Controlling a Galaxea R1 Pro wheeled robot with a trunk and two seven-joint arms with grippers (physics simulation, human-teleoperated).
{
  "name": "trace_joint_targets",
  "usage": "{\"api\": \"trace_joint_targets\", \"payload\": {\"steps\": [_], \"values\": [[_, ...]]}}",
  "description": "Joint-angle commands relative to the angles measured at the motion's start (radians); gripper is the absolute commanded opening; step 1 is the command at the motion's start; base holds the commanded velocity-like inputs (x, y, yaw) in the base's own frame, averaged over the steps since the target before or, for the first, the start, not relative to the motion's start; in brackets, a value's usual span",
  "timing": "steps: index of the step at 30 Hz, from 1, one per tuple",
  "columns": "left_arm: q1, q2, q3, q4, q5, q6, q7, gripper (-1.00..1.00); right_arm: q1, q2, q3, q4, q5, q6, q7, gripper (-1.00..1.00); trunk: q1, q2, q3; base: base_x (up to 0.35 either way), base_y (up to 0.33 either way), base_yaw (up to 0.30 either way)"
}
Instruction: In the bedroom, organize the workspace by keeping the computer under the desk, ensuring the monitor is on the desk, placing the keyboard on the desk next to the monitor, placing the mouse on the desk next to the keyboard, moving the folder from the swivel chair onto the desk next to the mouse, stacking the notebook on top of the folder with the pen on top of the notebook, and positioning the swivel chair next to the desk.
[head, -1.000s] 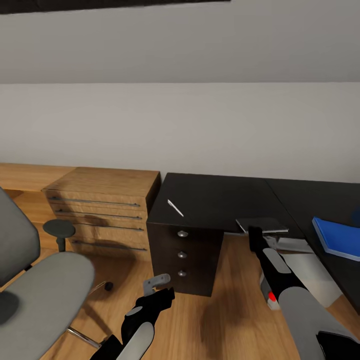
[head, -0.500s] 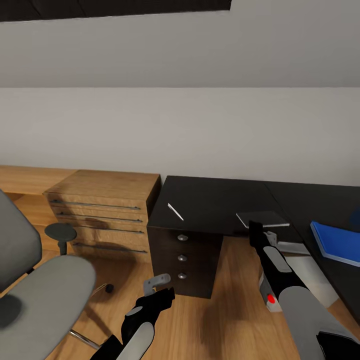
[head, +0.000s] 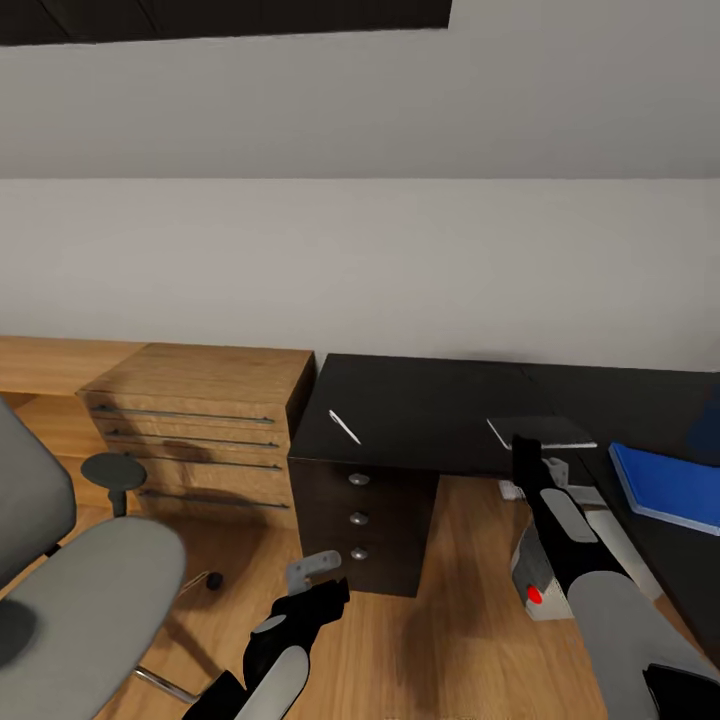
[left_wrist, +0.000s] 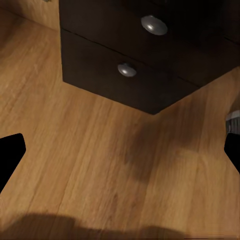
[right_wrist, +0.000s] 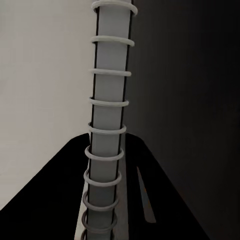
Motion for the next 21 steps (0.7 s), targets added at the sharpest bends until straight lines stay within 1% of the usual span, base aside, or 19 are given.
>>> {"api": "trace_joint_targets", "payload": {"steps": [1, 5, 7, 12, 20, 21], "values": [[-0.001, 0.000, -0.001, 0.001, 0.004, 0.003, 0.007, 1.00, -0.001, -0.002, -0.001, -0.003, -0.011, -0.002, 0.005, -1.00, 0.000, -0.001, -0.002, 0.000, 0.000, -0.186], [-0.001, -0.001, -0.003, 0.025, 0.003, 0.003, 0.008, 1.00, -0.001, -0.007, -0.006, -0.020, -0.010, -0.002, 0.002, -1.00, 0.000, -0.001, -0.005, 0.000, 0.000, -0.204], [-0.001, -0.002, -0.019, 0.041, 0.003, 0.003, 0.010, 1.00, -0.001, -0.015, -0.008, -0.025, -0.010, -0.002, 0.000, -1.00, 0.000, -0.001, -0.007, 0.000, 0.000, -0.216], [-0.001, -0.002, -0.032, 0.044, 0.002, 0.003, 0.010, 1.00, -0.001, -0.028, -0.009, -0.031, -0.011, -0.001, 0.000, -1.00, 0.000, -0.001, -0.012, 0.000, 0.000, -0.218], [-0.001, -0.003, -0.037, 0.045, 0.002, 0.003, 0.010, 1.00, -0.001, -0.046, -0.009, -0.052, -0.011, 0.001, -0.002, -1.00, 0.000, -0.001, -0.019, 0.000, 0.000, -0.218], [-0.001, -0.004, -0.038, 0.045, 0.002, 0.003, 0.010, 1.00, -0.001, -0.053, -0.010, -0.054, -0.011, 0.002, -0.002, -1.00, 0.000, -0.001, -0.020, 0.000, 0.000, -0.219]]}}
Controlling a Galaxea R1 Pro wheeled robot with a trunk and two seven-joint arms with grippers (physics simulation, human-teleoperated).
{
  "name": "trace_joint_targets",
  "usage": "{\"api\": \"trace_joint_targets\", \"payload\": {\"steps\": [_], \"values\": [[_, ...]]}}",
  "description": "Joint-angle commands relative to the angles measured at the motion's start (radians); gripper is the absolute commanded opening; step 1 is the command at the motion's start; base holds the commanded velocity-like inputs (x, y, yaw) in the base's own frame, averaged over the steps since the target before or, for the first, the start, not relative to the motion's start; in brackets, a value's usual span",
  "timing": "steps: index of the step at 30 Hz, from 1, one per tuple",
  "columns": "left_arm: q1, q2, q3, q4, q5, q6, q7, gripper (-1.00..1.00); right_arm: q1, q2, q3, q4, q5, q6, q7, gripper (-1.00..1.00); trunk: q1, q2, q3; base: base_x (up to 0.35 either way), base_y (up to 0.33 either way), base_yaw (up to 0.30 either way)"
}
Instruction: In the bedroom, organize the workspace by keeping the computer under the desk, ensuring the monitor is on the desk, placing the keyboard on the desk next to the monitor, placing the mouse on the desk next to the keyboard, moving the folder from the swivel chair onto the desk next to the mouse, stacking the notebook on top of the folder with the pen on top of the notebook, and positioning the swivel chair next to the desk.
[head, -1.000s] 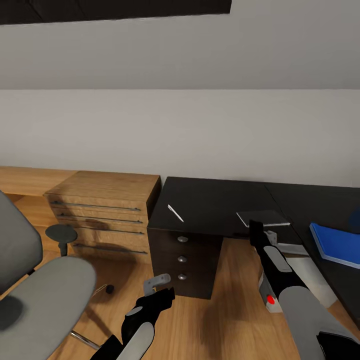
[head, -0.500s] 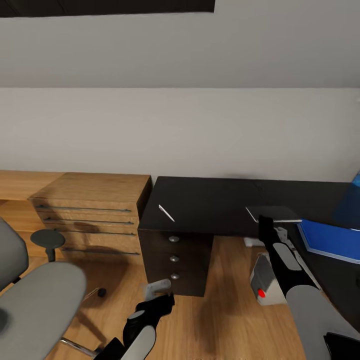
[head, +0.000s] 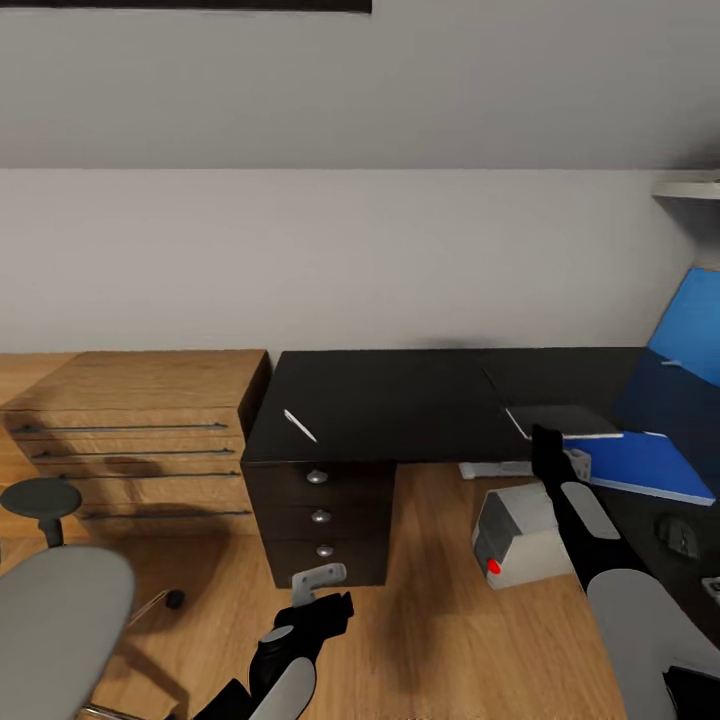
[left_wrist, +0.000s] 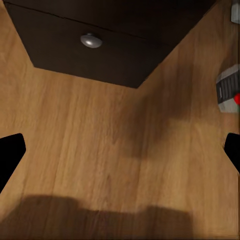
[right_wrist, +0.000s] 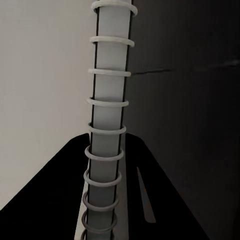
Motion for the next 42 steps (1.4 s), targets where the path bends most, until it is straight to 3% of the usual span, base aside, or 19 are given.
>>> {"api": "trace_joint_targets", "payload": {"steps": [1, 9, 19, 42], "values": [[-0.001, 0.000, -0.002, -0.001, 0.005, 0.003, 0.007, 1.00, -0.001, -0.005, 0.001, 0.000, -0.011, -0.002, 0.005, -1.00, 0.000, -0.001, -0.002, 0.000, 0.000, -0.219], [-0.001, 0.001, -0.004, -0.001, 0.003, 0.002, 0.007, 1.00, -0.001, -0.033, -0.015, -0.001, -0.012, 0.001, 0.005, -1.00, 0.000, -0.001, -0.009, 0.000, 0.000, -0.219], [-0.001, 0.002, -0.009, -0.001, 0.002, 0.002, 0.007, 1.00, -0.001, -0.043, -0.039, -0.001, -0.012, 0.002, 0.003, -1.00, 0.000, -0.001, -0.018, 0.000, 0.000, -0.202], [-0.001, 0.003, -0.009, -0.003, 0.000, 0.000, 0.006, 1.00, -0.001, -0.046, -0.043, 0.000, -0.011, 0.007, 0.008, -1.00, 0.000, -0.001, -0.020, 0.057, -0.024, -0.014]]}}
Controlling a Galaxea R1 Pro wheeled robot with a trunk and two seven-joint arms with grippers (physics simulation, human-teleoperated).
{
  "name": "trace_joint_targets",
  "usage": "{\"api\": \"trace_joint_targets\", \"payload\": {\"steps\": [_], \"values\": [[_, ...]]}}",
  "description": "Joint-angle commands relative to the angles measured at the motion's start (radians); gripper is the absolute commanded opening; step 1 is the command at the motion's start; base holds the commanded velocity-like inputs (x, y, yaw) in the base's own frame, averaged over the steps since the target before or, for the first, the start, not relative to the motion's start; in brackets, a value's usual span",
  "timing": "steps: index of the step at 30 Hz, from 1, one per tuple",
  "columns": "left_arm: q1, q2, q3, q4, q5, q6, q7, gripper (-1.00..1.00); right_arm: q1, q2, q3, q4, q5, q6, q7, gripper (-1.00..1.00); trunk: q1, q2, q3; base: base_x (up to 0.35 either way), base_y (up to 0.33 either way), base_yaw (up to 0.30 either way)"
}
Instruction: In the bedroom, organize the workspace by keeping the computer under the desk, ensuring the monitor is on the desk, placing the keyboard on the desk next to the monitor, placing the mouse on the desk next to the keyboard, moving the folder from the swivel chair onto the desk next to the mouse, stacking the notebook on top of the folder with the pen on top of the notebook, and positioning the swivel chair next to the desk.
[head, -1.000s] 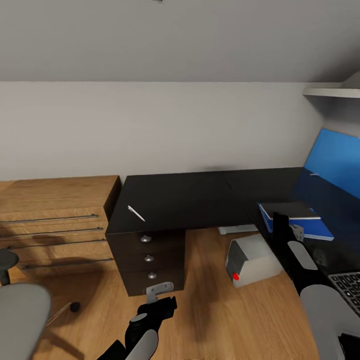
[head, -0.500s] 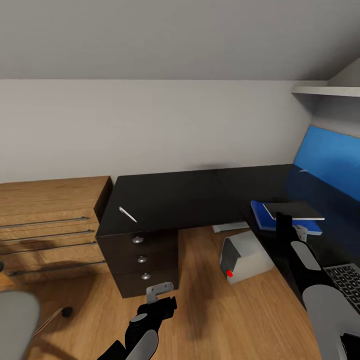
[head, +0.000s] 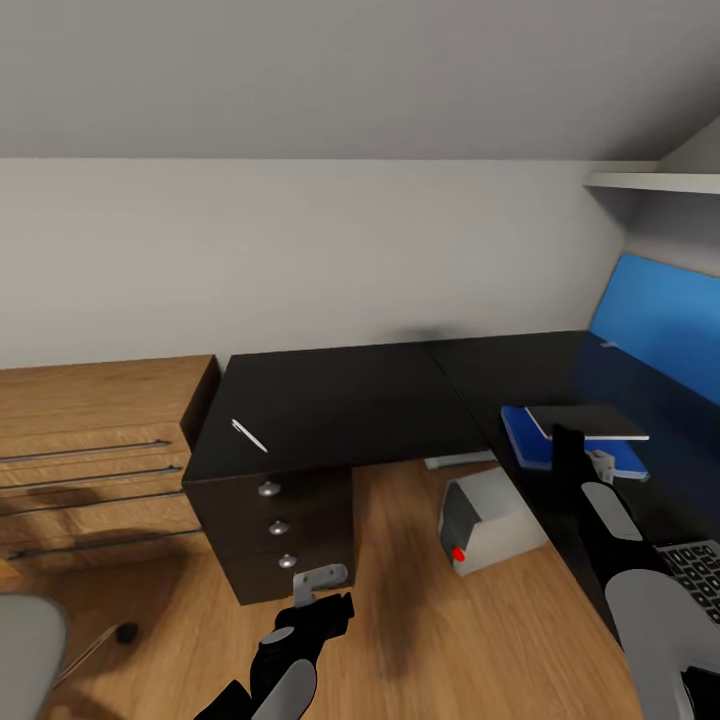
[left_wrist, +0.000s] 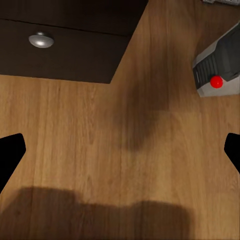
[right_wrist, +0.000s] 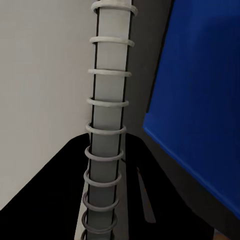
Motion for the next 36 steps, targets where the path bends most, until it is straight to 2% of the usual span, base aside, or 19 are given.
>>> {"api": "trace_joint_targets", "payload": {"steps": [1, 18, 25, 36], "values": [[-0.001, 0.000, -0.001, -0.001, 0.004, 0.003, 0.007, 1.00, -0.001, 0.000, 0.000, 0.001, -0.010, -0.001, 0.005, -1.00, 0.000, 0.000, -0.001, 0.200, -0.002, 0.000], [-0.001, 0.000, -0.001, -0.001, 0.004, 0.003, 0.006, 1.00, -0.001, 0.001, -0.003, 0.006, -0.010, -0.005, 0.000, -1.00, 0.000, 0.000, -0.001, 0.121, -0.011, 0.000], [-0.001, 0.000, -0.001, -0.002, 0.004, 0.003, 0.007, 1.00, -0.001, 0.001, -0.003, 0.006, -0.010, -0.006, -0.047, -1.00, 0.000, 0.000, -0.001, 0.011, -0.002, 0.000], [-0.001, 0.000, 0.004, -0.006, 0.003, 0.003, 0.009, 1.00, -0.001, -0.001, -0.003, 0.006, -0.010, -0.006, -0.056, -1.00, 0.000, 0.000, -0.001, 0.000, 0.000, 0.000]]}}
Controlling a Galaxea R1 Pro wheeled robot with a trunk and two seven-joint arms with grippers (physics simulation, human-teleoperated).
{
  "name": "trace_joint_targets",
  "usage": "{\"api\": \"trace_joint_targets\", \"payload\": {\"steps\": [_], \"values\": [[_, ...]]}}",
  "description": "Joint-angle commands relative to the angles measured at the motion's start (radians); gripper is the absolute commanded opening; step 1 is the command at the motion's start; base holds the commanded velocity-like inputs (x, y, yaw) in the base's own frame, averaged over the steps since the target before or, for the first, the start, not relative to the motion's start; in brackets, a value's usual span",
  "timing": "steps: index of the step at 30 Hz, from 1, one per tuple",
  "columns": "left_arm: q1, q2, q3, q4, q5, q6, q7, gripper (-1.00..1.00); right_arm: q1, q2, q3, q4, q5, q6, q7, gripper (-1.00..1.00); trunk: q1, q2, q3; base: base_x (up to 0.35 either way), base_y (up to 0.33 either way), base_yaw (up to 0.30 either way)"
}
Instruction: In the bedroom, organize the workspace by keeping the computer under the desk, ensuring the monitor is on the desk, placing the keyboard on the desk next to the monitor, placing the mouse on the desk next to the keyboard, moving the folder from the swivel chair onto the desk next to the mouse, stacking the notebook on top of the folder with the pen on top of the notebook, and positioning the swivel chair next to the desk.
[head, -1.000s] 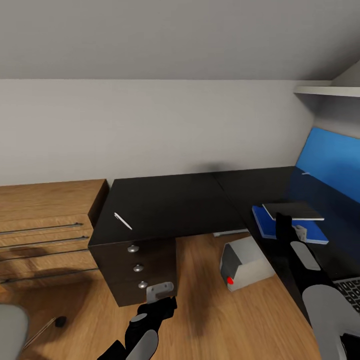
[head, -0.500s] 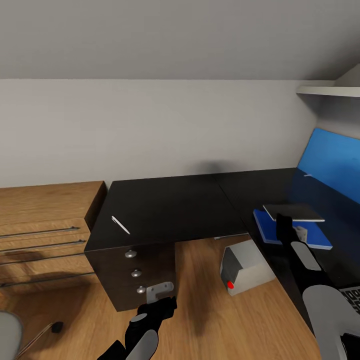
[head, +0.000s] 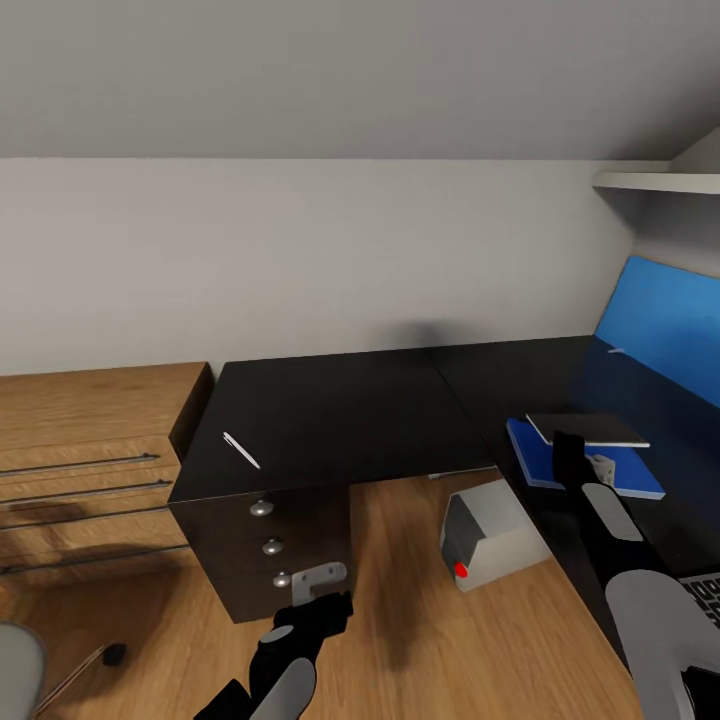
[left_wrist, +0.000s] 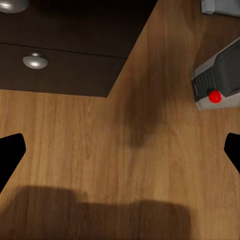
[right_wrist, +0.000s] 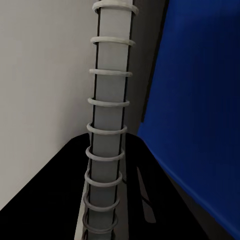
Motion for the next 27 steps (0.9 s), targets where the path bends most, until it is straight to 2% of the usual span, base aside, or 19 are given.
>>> {"api": "trace_joint_targets", "payload": {"steps": [1, 6, 11, 27], "values": [[-0.001, 0.000, 0.003, -0.002, 0.004, 0.003, 0.008, 1.00, -0.001, 0.000, 0.000, 0.000, -0.010, -0.002, 0.002, -1.00, 0.000, -0.001, -0.001, 0.000, 0.000, 0.000], [-0.001, 0.000, 0.005, -0.003, 0.004, 0.003, 0.010, 1.00, -0.001, -0.001, 0.000, 0.000, -0.010, -0.002, 0.002, -1.00, 0.000, -0.001, -0.001, 0.000, 0.000, 0.000], [-0.001, 0.000, 0.008, -0.004, 0.004, 0.003, 0.012, 1.00, -0.001, -0.007, 0.000, 0.000, -0.010, -0.002, 0.002, -1.00, 0.019, -0.036, -0.017, 0.000, 0.000, 0.000], [-0.001, 0.000, 0.008, -0.005, 0.004, 0.003, 0.012, 1.00, -0.001, -0.010, 0.000, 0.000, -0.010, -0.002, 0.002, -1.00, 0.019, -0.036, -0.017, 0.000, 0.000, 0.000]]}}
